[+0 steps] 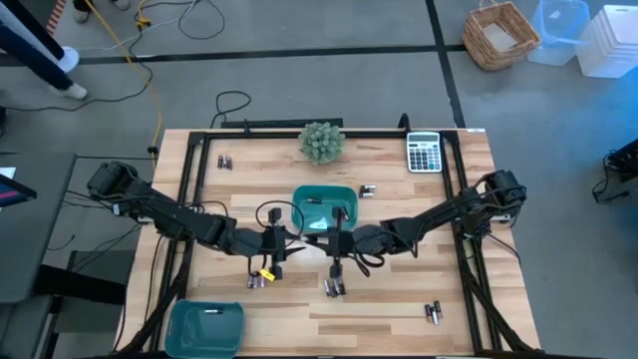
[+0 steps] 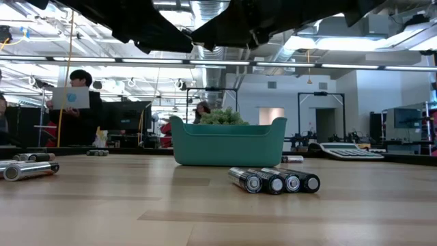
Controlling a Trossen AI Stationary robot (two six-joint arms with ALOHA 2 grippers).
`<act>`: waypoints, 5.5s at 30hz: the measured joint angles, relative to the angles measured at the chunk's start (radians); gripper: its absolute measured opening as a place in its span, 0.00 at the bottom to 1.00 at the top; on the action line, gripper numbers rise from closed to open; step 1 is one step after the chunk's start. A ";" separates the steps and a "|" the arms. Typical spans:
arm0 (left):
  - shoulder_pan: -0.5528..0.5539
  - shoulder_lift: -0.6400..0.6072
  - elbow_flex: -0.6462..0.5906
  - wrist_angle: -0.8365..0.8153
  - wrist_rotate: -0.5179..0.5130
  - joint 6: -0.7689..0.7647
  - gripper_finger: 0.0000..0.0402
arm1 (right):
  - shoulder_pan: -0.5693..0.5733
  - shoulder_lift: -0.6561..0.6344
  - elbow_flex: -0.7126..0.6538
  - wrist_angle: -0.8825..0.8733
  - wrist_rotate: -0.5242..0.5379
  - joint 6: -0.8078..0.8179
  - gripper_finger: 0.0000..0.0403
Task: Sort batteries
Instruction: Put the silver battery into the blue bin
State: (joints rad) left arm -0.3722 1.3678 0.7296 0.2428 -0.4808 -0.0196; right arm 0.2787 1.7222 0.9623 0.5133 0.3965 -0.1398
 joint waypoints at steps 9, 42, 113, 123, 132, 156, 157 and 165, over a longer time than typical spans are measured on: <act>0.000 0.000 -0.001 0.014 -0.012 0.005 0.15 | 0.000 -0.001 0.000 -0.016 0.001 0.000 0.12; -0.010 -0.010 0.000 0.037 -0.023 0.027 0.23 | 0.010 0.000 -0.002 -0.027 -0.006 0.000 0.12; -0.009 -0.009 0.000 0.029 -0.039 0.062 0.11 | 0.000 0.000 -0.001 -0.082 -0.002 0.045 0.47; -0.042 -0.066 0.000 -0.058 -0.086 0.036 0.11 | -0.002 0.000 -0.001 -0.117 0.025 0.054 0.48; -0.160 -0.166 0.000 -0.180 -0.141 0.002 0.11 | -0.002 0.000 -0.001 -0.117 0.027 0.060 0.48; -0.605 -0.208 0.119 -0.646 0.069 -0.791 0.11 | -0.013 0.000 -0.002 -0.121 0.027 0.064 0.48; -0.617 -0.209 0.134 -0.676 0.081 -0.837 0.11 | -0.013 0.000 -0.002 -0.121 0.027 0.064 0.48; -0.700 -0.206 0.181 -0.886 0.230 -1.252 0.11 | -0.012 0.000 -0.002 -0.124 0.027 0.064 0.48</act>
State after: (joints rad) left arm -1.0721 1.1621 0.9108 -0.6428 -0.2508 -1.2721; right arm 0.2665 1.7226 0.9600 0.3891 0.4240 -0.0761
